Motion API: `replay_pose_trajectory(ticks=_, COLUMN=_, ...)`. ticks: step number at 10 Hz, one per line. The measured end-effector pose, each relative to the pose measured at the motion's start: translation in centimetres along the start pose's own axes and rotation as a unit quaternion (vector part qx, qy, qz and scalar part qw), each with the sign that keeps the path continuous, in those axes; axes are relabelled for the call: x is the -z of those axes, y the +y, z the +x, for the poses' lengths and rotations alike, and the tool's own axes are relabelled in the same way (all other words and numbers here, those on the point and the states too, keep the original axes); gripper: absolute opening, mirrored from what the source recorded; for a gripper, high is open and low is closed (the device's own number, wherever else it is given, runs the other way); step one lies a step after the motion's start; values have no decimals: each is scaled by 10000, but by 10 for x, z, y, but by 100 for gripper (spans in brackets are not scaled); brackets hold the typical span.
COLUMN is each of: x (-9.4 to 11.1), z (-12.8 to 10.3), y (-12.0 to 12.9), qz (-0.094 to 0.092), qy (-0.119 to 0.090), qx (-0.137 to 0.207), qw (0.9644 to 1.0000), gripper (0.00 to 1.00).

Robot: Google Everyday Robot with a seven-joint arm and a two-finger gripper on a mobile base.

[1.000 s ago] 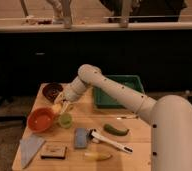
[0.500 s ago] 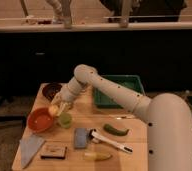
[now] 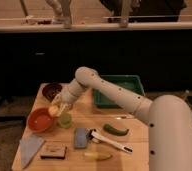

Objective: Place apple in red bowl

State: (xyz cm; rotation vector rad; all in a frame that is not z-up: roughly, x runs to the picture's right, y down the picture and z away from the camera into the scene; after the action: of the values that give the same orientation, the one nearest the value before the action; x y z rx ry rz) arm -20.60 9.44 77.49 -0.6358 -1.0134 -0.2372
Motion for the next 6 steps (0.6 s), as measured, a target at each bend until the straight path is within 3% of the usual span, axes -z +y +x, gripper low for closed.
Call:
replay_pose_trajectory(ticks=3, x=-36, z=-21, y=-22, qz=180, qy=-261, qx=95, qw=9995, gripper=0)
replay_pose_trajectory(ticks=6, x=-54, z=-31, y=-32, qz=370, qy=-379, qx=112, qw=9985, gripper=0)
